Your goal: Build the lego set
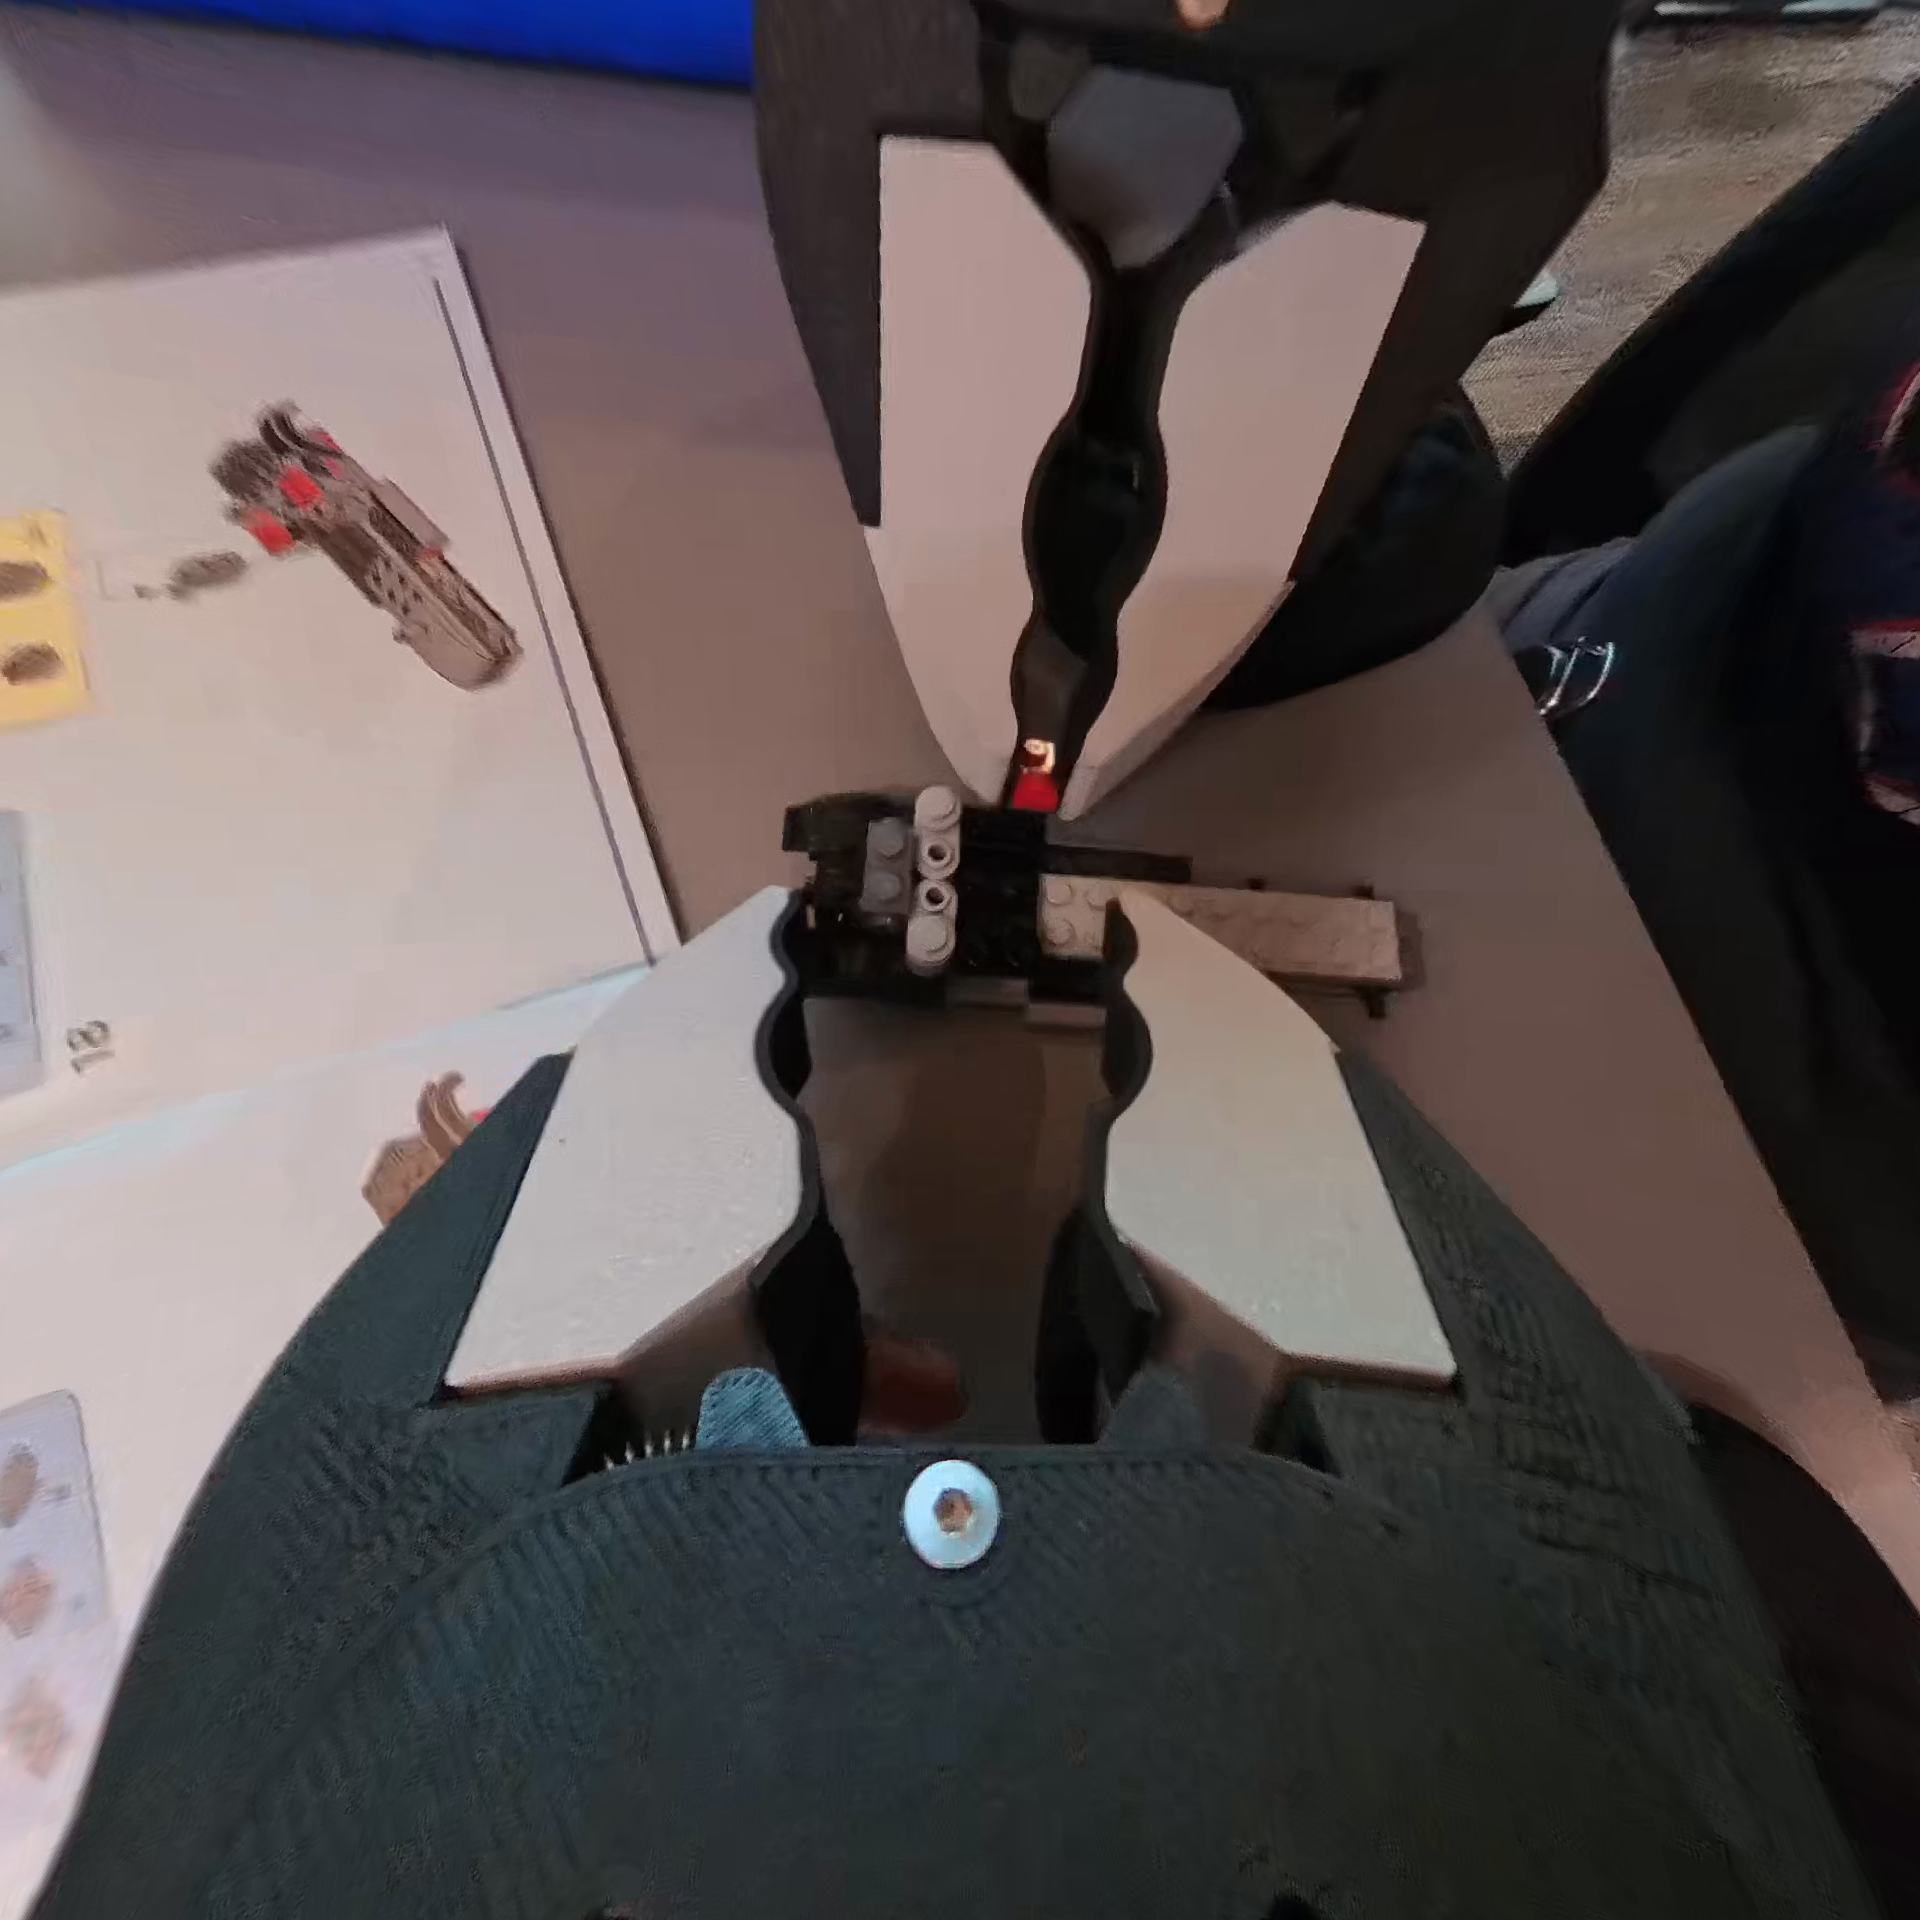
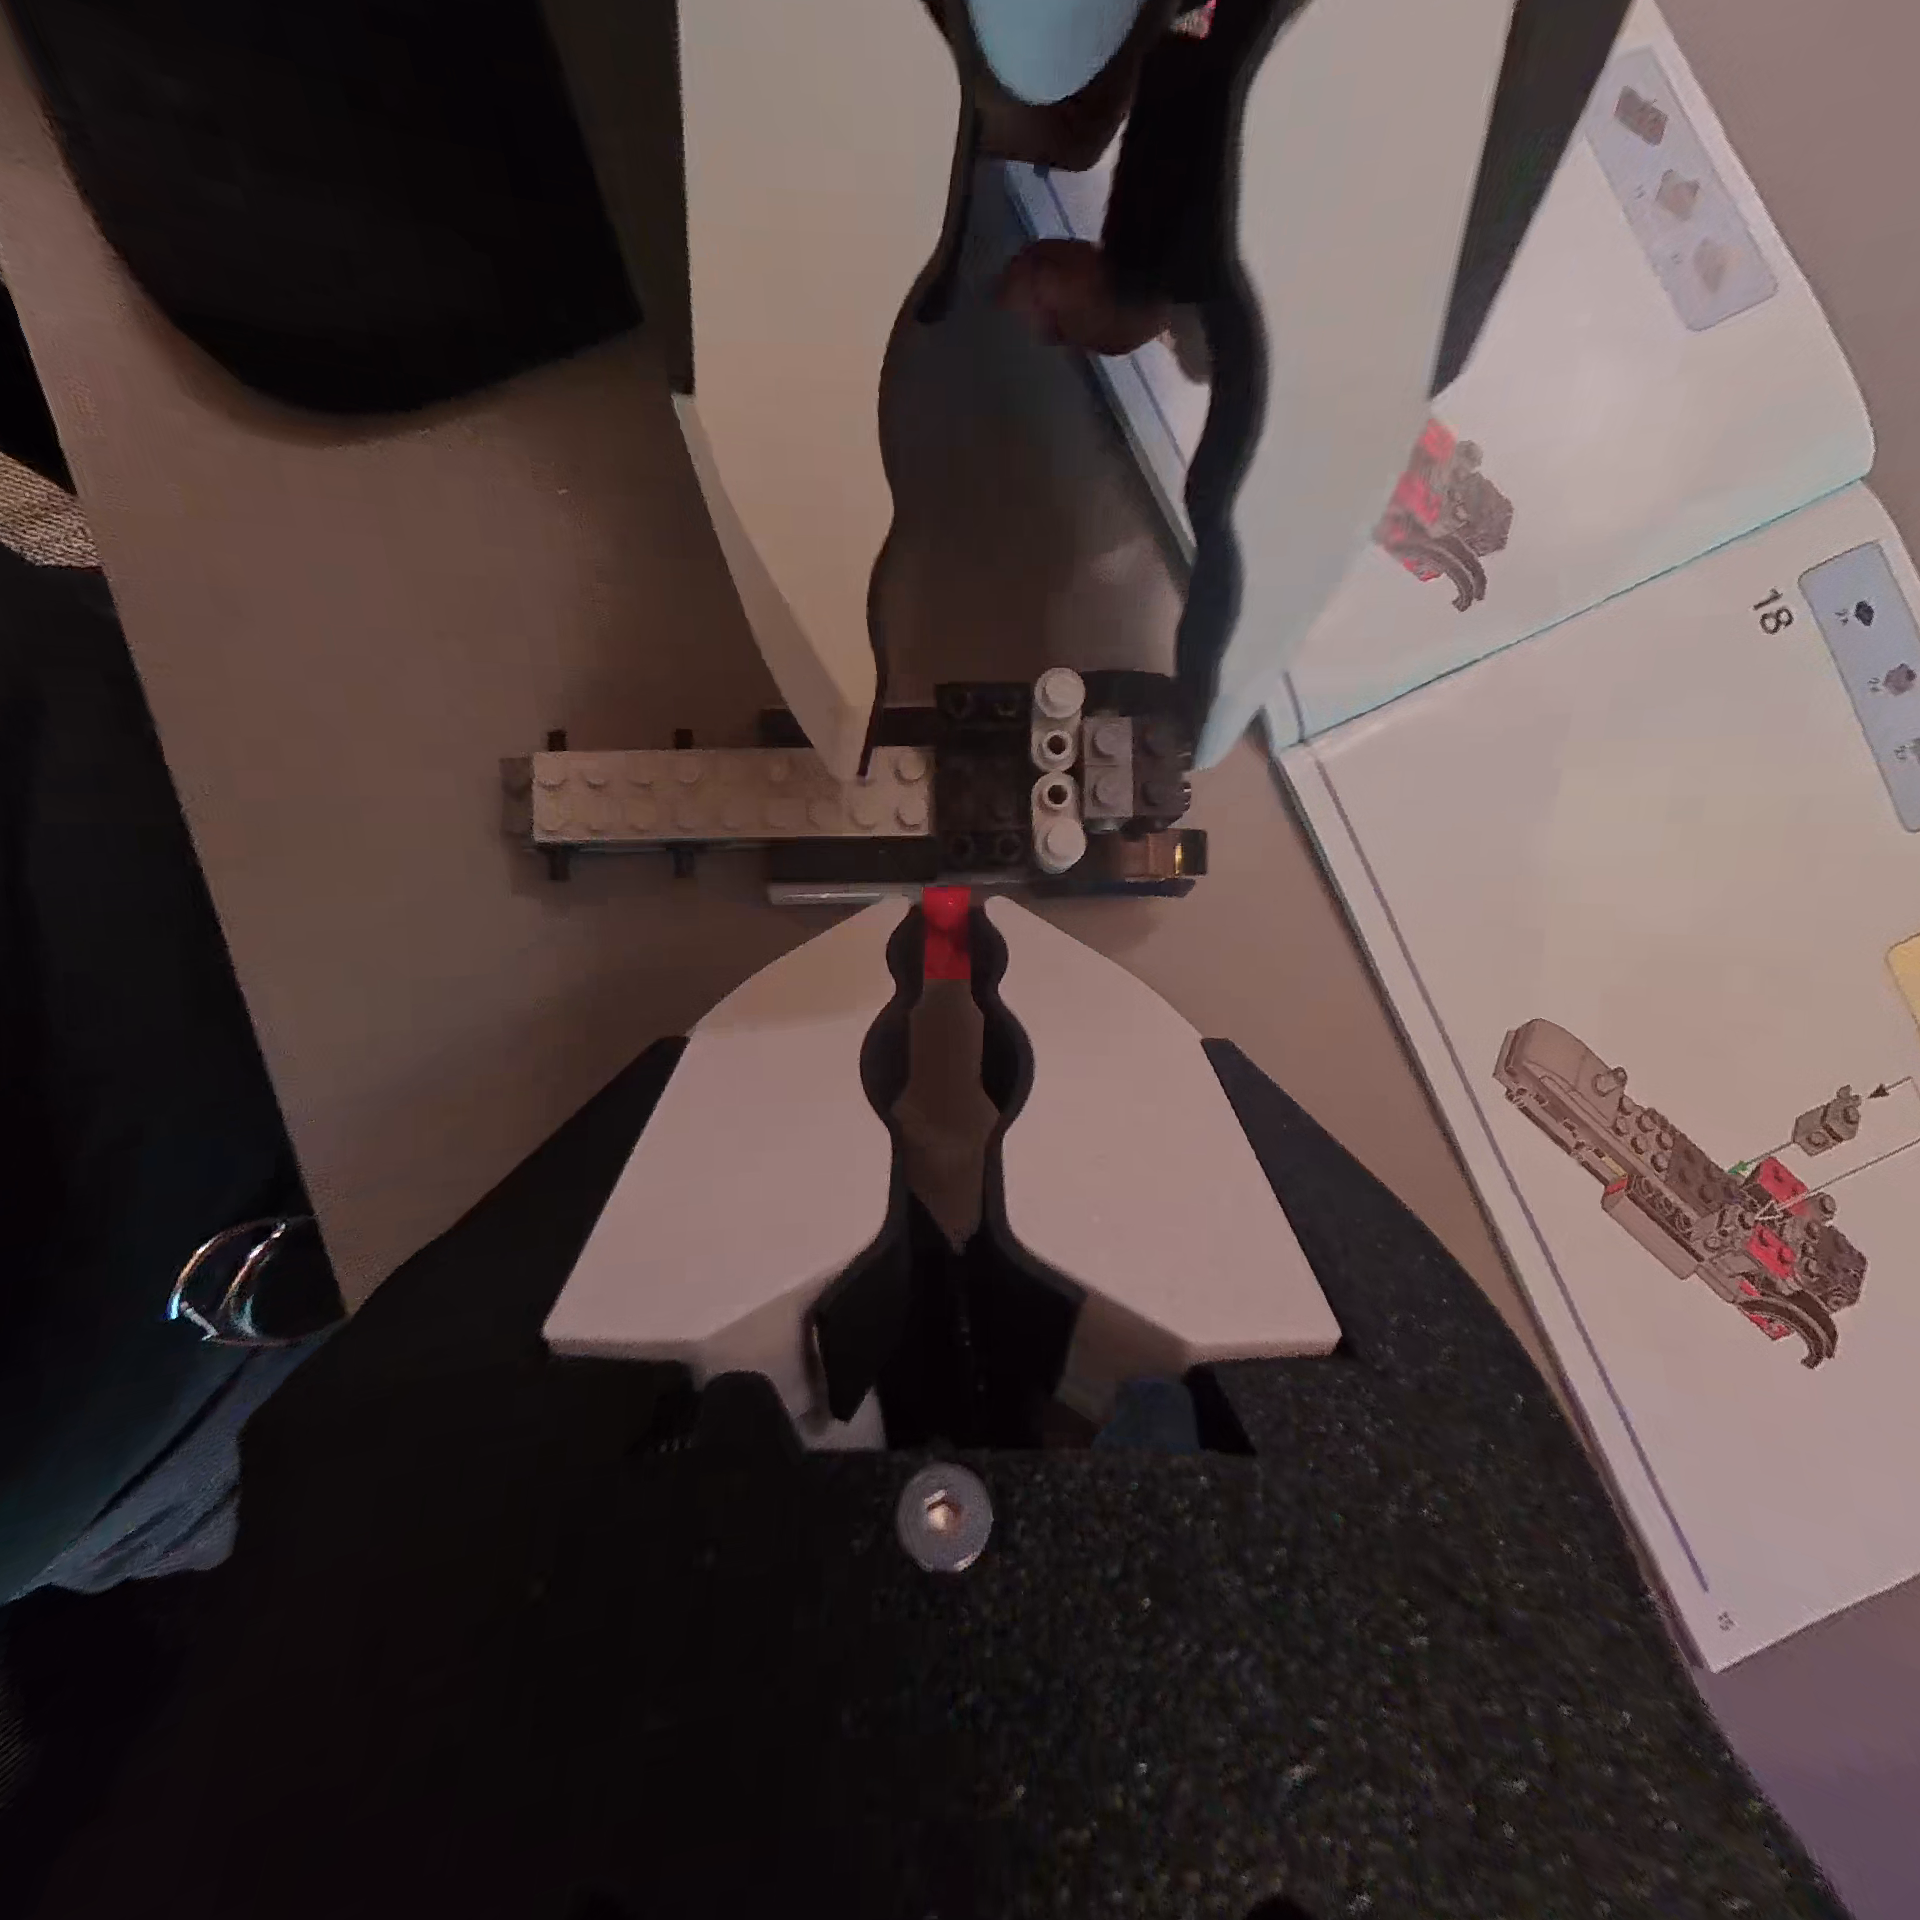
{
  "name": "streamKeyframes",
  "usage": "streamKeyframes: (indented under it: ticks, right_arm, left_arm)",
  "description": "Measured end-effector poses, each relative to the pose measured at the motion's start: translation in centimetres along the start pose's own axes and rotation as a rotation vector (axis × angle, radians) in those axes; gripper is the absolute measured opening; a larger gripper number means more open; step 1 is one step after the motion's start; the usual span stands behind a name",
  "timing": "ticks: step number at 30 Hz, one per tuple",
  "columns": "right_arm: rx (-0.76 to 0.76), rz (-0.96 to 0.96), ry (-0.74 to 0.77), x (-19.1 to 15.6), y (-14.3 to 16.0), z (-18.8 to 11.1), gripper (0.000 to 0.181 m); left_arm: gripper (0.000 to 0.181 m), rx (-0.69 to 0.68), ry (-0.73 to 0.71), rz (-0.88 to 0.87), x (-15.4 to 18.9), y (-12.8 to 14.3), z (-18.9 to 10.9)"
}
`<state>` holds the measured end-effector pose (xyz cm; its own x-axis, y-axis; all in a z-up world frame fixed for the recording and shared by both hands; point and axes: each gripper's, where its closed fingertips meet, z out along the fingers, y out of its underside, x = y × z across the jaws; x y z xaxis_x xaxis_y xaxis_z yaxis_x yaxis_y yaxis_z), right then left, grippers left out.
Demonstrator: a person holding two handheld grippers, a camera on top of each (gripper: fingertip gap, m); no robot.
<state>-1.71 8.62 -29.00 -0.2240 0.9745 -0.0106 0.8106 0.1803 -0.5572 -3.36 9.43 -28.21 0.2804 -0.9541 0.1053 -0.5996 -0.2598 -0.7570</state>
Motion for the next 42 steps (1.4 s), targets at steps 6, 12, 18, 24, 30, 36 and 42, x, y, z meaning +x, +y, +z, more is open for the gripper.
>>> streamKeyframes:
  ticks: [6, 12, 18, 24, 30, 36, 42]
  right_arm:
    - [0.052, -0.058, -0.005, 0.2, -1.8, 0.6, 0.009]
    - [0.085, -0.047, -0.054, -0.1, -3.4, 1.2, 0.008]
    - [0.112, 0.155, -0.047, -0.4, -4.3, 0.2, 0.008]
    - [0.133, 0.352, 0.084, -0.6, -3.4, 0.3, 0.008]
    - [0.152, 0.449, 0.122, -1.2, -4.3, 0.9, 0.008]
    - [0.029, 0.414, 0.212, -1.0, -4.1, 0.9, 0.008]
    - [-0.039, 0.352, 0.213, -0.9, -3.8, 1.1, 0.008]
  left_arm:
    - [0.041, -0.024, -0.066, -0.161, 1.4, 1.4, -1.3]
    - [0.041, -0.033, -0.341, -0.352, 2.3, 2.8, -2.7]
    - [0.041, 0.005, -0.565, -0.598, 2.0, 3.2, -3.3]
    - [0.051, 0.171, -0.497, -0.689, 3.5, 1.9, -3.7]
    - [0.052, 0.158, -0.444, -0.434, 3.4, 2.2, -5.5]
    - [0.048, 0.113, -0.344, -0.475, 4.0, 3.0, -3.9]
    - [0.040, 0.134, -0.310, -0.495, 4.3, 2.7, -3.9]
